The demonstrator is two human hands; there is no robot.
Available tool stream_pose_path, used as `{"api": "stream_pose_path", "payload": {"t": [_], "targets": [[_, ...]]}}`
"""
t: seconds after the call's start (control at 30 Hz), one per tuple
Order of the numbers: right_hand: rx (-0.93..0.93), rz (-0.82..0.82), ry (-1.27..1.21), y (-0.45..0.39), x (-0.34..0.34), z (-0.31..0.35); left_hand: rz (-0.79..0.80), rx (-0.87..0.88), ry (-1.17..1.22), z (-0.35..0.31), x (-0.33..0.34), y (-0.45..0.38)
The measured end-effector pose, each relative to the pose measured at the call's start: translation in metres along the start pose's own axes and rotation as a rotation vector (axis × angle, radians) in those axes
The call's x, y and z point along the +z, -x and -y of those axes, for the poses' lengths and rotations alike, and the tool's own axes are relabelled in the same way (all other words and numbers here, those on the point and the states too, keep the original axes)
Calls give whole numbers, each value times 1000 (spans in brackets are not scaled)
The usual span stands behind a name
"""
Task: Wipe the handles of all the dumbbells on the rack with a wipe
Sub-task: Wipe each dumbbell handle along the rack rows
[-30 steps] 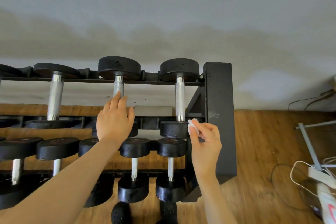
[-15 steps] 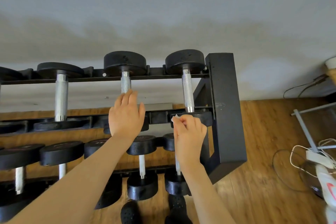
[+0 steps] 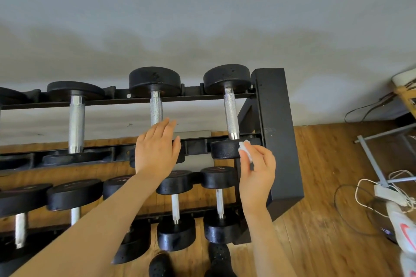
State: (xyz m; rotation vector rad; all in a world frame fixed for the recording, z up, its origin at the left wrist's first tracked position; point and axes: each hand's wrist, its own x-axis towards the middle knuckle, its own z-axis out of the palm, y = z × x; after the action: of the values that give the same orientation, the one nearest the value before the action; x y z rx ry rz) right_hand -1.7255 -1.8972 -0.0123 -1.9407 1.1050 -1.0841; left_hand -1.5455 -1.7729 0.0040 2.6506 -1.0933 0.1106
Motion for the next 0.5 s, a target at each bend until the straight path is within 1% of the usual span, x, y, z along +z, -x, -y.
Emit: {"api": "stream_pose_path", "payload": {"t": [0.03,0.17,0.3,0.5], "targets": [[3,-6,5,-1,-1,-4,3,3,-2,0,0,0],[162,-9,-76,-6,-9,-10,14,10,-34,1,-1,5],[112,59,-102,-11,-20,-3,8,-33,-34,-11,-3,18],[67,139,-183,-10,-41,2,-14,-12,26,-50,-3,43]]}}
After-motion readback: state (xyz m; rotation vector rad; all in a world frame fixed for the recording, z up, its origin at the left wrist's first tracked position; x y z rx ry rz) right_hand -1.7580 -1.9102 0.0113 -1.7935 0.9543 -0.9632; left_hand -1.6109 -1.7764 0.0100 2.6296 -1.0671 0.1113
